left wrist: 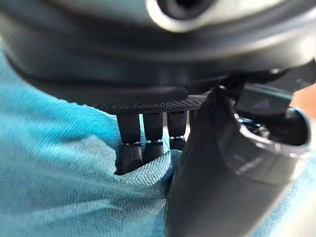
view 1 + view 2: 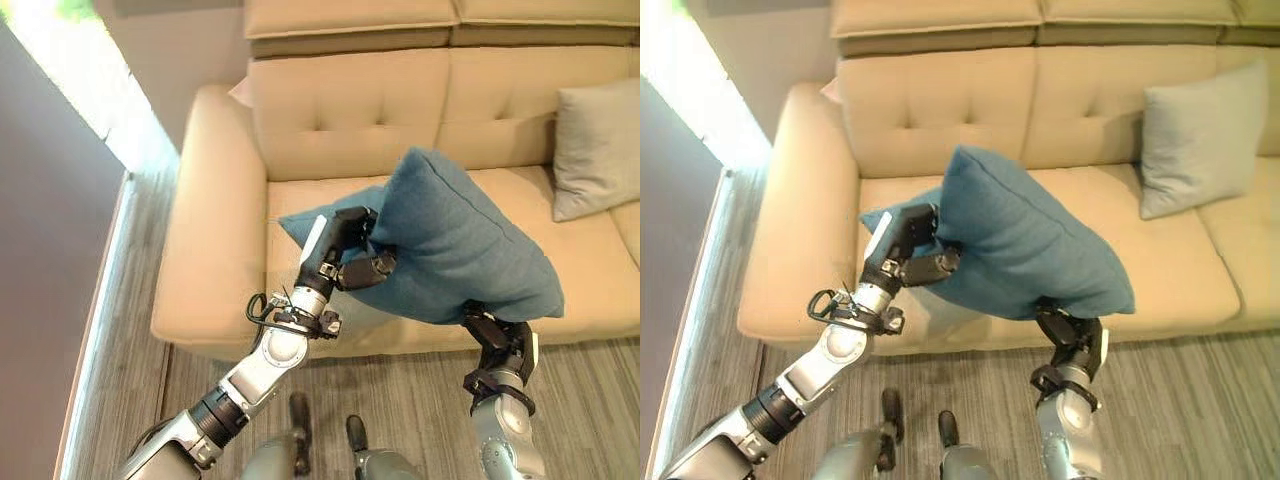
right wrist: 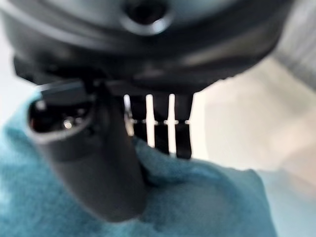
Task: Pick up all the scattered cushions and arrange them neatly on the sofa.
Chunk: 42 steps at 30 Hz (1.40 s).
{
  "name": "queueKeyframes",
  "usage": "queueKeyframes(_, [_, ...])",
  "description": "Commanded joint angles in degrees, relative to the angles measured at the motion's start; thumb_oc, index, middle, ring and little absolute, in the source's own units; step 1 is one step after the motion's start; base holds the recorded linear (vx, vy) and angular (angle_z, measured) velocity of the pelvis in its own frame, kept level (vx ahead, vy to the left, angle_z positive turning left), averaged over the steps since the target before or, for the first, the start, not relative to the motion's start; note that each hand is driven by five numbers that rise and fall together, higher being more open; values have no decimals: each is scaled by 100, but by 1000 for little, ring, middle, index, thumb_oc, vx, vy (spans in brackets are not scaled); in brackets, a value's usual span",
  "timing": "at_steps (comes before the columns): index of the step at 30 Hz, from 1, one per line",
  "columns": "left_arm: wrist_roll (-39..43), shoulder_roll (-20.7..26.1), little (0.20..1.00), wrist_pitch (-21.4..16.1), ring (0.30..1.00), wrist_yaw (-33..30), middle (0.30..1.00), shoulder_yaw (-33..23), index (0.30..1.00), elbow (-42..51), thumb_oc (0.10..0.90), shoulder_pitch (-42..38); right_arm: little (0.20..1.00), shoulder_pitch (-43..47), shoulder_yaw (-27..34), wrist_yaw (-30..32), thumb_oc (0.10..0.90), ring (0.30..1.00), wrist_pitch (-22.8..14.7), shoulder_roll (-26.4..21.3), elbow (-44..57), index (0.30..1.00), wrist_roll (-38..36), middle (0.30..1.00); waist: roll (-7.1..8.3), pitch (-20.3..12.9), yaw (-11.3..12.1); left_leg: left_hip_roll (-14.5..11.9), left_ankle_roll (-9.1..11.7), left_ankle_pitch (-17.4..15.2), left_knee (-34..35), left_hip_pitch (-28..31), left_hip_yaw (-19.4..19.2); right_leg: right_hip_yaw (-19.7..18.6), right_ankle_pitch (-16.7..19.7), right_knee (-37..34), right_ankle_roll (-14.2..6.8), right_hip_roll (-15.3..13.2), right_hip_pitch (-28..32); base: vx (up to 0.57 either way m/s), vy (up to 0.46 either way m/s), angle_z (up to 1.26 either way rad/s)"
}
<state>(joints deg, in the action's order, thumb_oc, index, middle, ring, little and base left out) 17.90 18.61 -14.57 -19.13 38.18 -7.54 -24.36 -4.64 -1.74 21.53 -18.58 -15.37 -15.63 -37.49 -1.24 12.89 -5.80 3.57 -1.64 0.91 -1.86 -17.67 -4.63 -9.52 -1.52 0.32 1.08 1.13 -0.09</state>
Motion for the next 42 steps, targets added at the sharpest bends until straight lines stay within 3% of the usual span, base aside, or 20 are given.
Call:
queueKeyframes(1, [-371, -634, 300, -544, 300, 238, 300, 133, 300, 292, 400, -622, 300, 434, -537, -410, 400, 300, -459, -60, 594, 300, 751, 300, -61, -801, -96, 82, 41, 356, 254, 706, -303, 775, -894, 1183, -648, 121, 627, 243, 151, -85])
queueKeyframes(2, [-424, -607, 300, -498, 300, 208, 300, 139, 300, 272, 400, -606, 300, 480, -590, -427, 400, 300, -425, -19, 640, 300, 798, 300, -53, -803, -72, 37, -29, 302, 335, 883, -440, 927, -760, 1653, -824, 17, 495, 324, 194, -93])
queueKeyframes(3, [-466, -510, 300, -499, 300, 145, 300, 38, 300, 331, 400, -561, 300, 529, -626, -415, 400, 300, -350, 14, 745, 300, 983, 300, -66, -795, -28, -26, -116, 168, 535, 1331, -620, 1689, -362, 2530, -1186, -526, 183, 224, 139, -104])
queueKeyframes(4, [-466, -508, 300, -497, 300, 144, 300, 35, 300, 333, 400, -563, 300, 532, -627, -412, 400, 300, -347, 14, 748, 300, 985, 300, -80, -797, -21, -43, -114, 183, 540, 1318, -625, 1684, -343, 2528, -1180, -510, 165, 217, 148, -153])
queueKeyframes(5, [-468, -509, 300, -452, 300, 117, 300, 10, 300, 267, 400, -493, 300, 524, -688, -469, 400, 300, -296, 35, 730, 300, 1027, 300, -97, -760, -1, -66, -166, 69, 580, 1542, -682, 2205, -211, 2985, -1268, -868, 9, 99, 97, -131])
queueKeyframes(7, [-403, -433, 300, -396, 300, 196, 300, -125, 300, 261, 400, -361, 300, 476, -690, -491, 400, 300, -220, 43, 758, 300, 1050, 300, -142, -721, -12, -156, -211, -108, 629, 1861, -747, 2678, -106, 3169, -1296, -1253, -259, 158, 84, -46])
queueKeyframes(12, [-379, -408, 300, -344, 300, 268, 300, -173, 300, 199, 400, -329, 300, 421, -598, -478, 400, 300, -201, 20, 871, 300, 1104, 300, -142, -673, -65, -247, -149, -223, 576, 1923, -607, 2506, -334, 2484, -1098, -1313, -370, 77, -73, 18])
queueKeyframes(13, [-358, -430, 300, -374, 300, 289, 300, -167, 300, 193, 400, -293, 300, 341, -480, -382, 400, 300, -237, 48, 970, 300, 1132, 300, -144, -639, -160, -285, -87, -287, 552, 1941, -443, 2051, -187, 2101, -1111, -1424, -542, 55, -88, 30])
queueKeyframes(14, [-357, -430, 300, -374, 300, 290, 300, -167, 300, 194, 400, -289, 300, 335, -480, -379, 400, 300, -233, 49, 977, 300, 1134, 300, -150, -647, -155, -291, -87, -292, 547, 1934, -447, 2049, -177, 2085, -1111, -1415, -541, 90, -138, 56])
queueKeyframes(16, [-357, -464, 300, -413, 300, 281, 300, -137, 300, 152, 400, -253, 300, 226, -387, -294, 400, 300, -253, 107, 1073, 300, 1180, 300, -113, -632, -314, -263, -51, -365, 493, 1923, -208, 1239, 97, 1696, -1163, -1385, -653, 100, -155, 79])
queueKeyframes(18, [-192, -550, 300, -410, 300, 283, 300, -108, 300, -54, 400, -255, 300, 253, -319, -165, 400, 300, -215, 98, 998, 300, 1321, 300, -20, -651, -426, -215, 39, -508, 348, 1901, 65, 556, 644, 1033, -1316, -1489, -614, 169, -346, 83])
queueKeyframes(21, [-81, -483, 300, -319, 300, 411, 300, -133, 300, -23, 400, -212, 300, 333, -283, -121, 400, 300, -166, 62, 941, 300, 1448, 300, 14, -684, -363, -217, 82, -551, 300, 1904, 163, 747, 695, 830, -1377, -1557, -499, 128, -244, 73])
queueKeyframes(23, [5, -367, 300, -306, 300, 531, 300, -221, 300, 155, 400, -163, 300, 397, -266, -119, 400, 300, -123, 26, 943, 300, 1556, 300, 27, -714, -302, -238, 144, -602, 274, 1912, 274, 842, 493, 579, -1378, -1514, -316, 163, -300, 40])
queueKeyframes(26, [377, -353, 300, -307, 300, 608, 300, -331, 300, 360, 400, -120, 300, 541, -246, -176, 400, 300, -118, -52, 939, 300, 1577, 300, -48, -805, -252, -458, 300, -600, 248, 1960, 473, 930, 39, 477, -1179, -1248, -128, 150, -278, 31])
queueKeyframes(31, [743, -411, 300, -224, 300, 635, 300, -381, 300, 322, 400, -182, 300, 738, -271, -48, 400, 300, -35, -223, 1042, 300, 1856, 300, -92, -901, -222, -746, 518, -458, 264, 1945, 753, 1250, -220, 356, -917, -968, 62, 98, -242, 31])
queueKeyframes(35, [423, -285, 300, -222, 300, 536, 300, -505, 300, 357, 400, -532, 300, 1149, -344, -68, 400, 300, 16, -462, 1178, 300, 1939, 300, -105, -898, -178, -899, 684, -294, 425, 1950, 902, 1426, -337, 372, -834, -841, 101, 111, -154, 21])
queueKeyframes(38, [285, -201, 300, -276, 300, 355, 300, -668, 300, 217, 400, -966, 300, 1924, -576, -72, 400, 300, 79, -854, 1342, 300, 2226, 300, -97, -900, -119, -1009, 757, -235, 624, 1967, 934, 1498, -440, 382, -774, -770, 69, 76, -112, 18])
queueKeyframes(39, [314, -316, 300, -283, 300, 99, 300, -603, 300, -229, 400, -1485, 300, 2751, -843, 114, 400, 300, 151, -1111, 1188, 300, 2511, 300, -100, -833, -79, -1039, 796, -175, 653, 1840, 955, 1529, -424, 316, -758, -737, -23, 7, -92, 9])
queueKeyframes(40, [317, -326, 300, -301, 300, 96, 300, -623, 300, -271, 400, -1544, 300, 2829, -864, 128, 400, 300, 133, -1122, 1137, 300, 2511, 300, -117, -804, -93, -1044, 798, -173, 649, 1823, 960, 1533, -420, 321, -756, -733, -38, -114, -65, 7])
queueKeyframes(42, [556, -510, 300, -342, 300, -218, 300, -503, 300, -915, 400, -2323, 300, 4048, -1451, 484, 400, 300, 342, -1237, 723, 300, 2716, 300, -130, -609, -51, -1077, 854, -60, 684, 1535, 979, 1544, -363, 280, -733, -705, -344, -263, -29, 6])
